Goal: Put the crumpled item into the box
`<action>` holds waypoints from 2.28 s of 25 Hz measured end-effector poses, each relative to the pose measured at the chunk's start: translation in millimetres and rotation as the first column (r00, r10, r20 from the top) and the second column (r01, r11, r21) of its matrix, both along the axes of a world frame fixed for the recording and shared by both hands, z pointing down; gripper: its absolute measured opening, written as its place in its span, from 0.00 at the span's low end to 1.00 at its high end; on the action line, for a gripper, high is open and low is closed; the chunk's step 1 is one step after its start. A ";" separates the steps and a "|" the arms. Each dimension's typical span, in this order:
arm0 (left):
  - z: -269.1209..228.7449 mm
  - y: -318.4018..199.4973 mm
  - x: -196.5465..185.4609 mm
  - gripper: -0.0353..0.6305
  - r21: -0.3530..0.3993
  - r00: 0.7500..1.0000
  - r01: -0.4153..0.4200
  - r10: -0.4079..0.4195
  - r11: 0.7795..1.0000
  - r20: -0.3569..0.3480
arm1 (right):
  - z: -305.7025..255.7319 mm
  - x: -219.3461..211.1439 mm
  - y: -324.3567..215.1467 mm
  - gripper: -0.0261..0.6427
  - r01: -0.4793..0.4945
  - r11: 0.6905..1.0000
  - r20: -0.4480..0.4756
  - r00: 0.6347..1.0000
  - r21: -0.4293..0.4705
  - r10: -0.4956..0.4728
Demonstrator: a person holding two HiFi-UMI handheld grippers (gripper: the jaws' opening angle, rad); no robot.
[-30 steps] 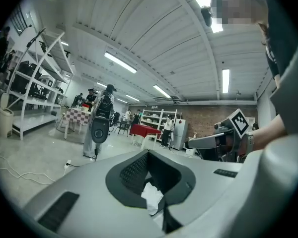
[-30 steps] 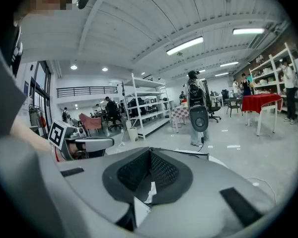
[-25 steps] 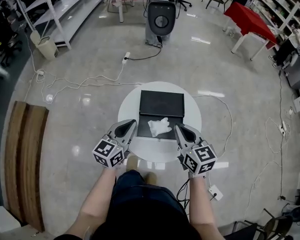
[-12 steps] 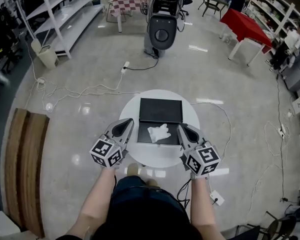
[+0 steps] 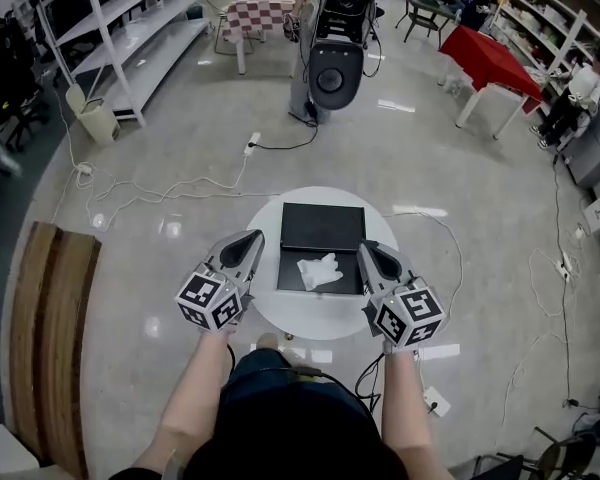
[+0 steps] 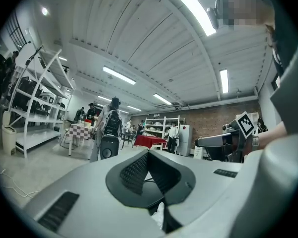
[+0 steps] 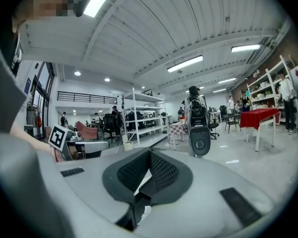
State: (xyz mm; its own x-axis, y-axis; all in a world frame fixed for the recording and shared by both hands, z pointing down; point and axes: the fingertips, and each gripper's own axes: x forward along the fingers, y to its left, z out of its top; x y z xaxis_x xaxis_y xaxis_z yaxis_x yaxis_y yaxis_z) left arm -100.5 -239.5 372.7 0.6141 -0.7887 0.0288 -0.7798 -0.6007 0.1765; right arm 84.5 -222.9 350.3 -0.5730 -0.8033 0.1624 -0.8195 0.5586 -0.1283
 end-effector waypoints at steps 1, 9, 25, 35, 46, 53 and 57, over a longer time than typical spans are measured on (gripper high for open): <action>-2.8 -1.4 -1.3 0.07 0.005 1.000 0.003 -0.003 1.000 0.000 | -1.8 -0.4 -1.0 0.05 0.001 1.000 0.001 1.000 0.004 -0.001; -20.2 -3.8 -9.4 0.07 0.023 1.000 0.023 -0.023 0.999 -0.009 | -14.8 -0.6 -0.9 0.05 0.008 1.000 0.013 1.000 0.028 -0.009; -23.3 -15.9 -11.4 0.07 0.016 1.000 0.031 -0.031 0.999 0.002 | -19.2 3.2 -14.7 0.05 0.010 1.000 0.018 1.000 0.028 -0.010; -12.7 -26.4 -18.9 0.07 0.001 0.999 0.041 -0.041 0.999 0.005 | -11.1 -2.7 -25.9 0.05 0.019 1.000 0.012 1.000 0.024 -0.020; -9.3 -34.0 -17.0 0.07 -0.009 0.999 0.041 -0.041 0.999 0.006 | -7.6 -1.5 -33.9 0.05 0.021 1.000 0.005 1.000 0.019 -0.021; -0.4 -43.0 -13.9 0.07 -0.019 0.999 0.038 -0.038 0.999 0.008 | 1.8 0.3 -43.3 0.05 0.022 1.000 0.004 1.000 0.009 -0.022; -1.0 -46.4 -13.9 0.07 -0.019 0.999 0.037 -0.037 0.999 0.009 | 1.4 -0.1 -46.7 0.05 0.023 1.000 0.004 1.000 0.008 -0.023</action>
